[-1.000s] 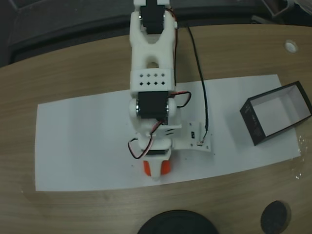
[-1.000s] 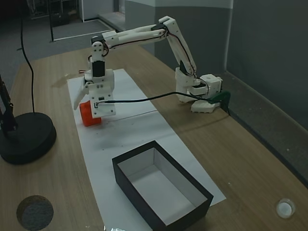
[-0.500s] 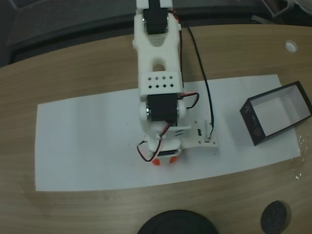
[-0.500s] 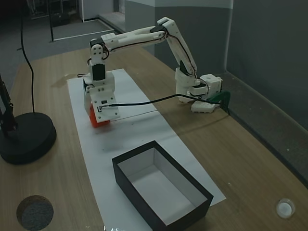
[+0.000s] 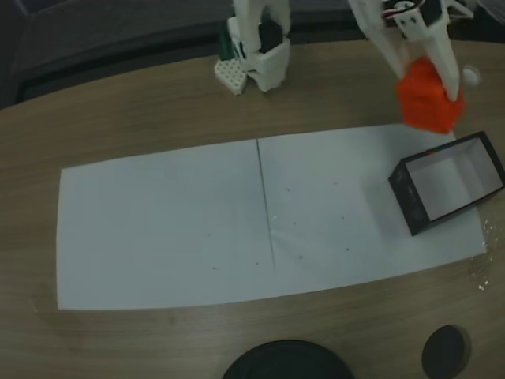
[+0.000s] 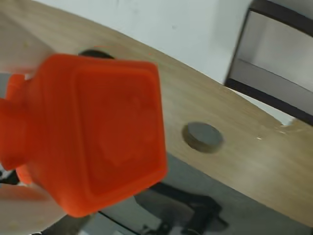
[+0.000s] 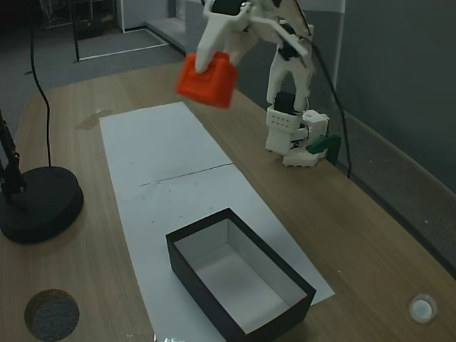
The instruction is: Grab a orange square and put it in the box.
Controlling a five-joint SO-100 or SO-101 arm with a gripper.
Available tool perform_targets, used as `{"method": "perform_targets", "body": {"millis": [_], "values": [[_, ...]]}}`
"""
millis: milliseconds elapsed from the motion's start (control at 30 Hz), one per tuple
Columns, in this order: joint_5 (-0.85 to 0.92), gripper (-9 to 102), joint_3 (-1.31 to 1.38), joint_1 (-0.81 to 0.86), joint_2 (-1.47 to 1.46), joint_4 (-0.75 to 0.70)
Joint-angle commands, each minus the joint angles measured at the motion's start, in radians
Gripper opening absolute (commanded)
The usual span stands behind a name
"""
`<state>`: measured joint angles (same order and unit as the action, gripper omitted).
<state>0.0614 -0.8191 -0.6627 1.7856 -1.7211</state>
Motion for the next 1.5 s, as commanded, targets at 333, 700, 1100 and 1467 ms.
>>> {"method": "perform_targets", "body": {"millis": [333,700,1100,1467], "values": [[0.038,8,0.06,-0.295,-0.201,0.15],[0.026,8,0.06,-0.107,-0.469,0.376],[-0.049,8,0.06,-0.179,-0.537,0.373],[-0.051,9,0.058,-0.176,-0.563,0.376]]}}
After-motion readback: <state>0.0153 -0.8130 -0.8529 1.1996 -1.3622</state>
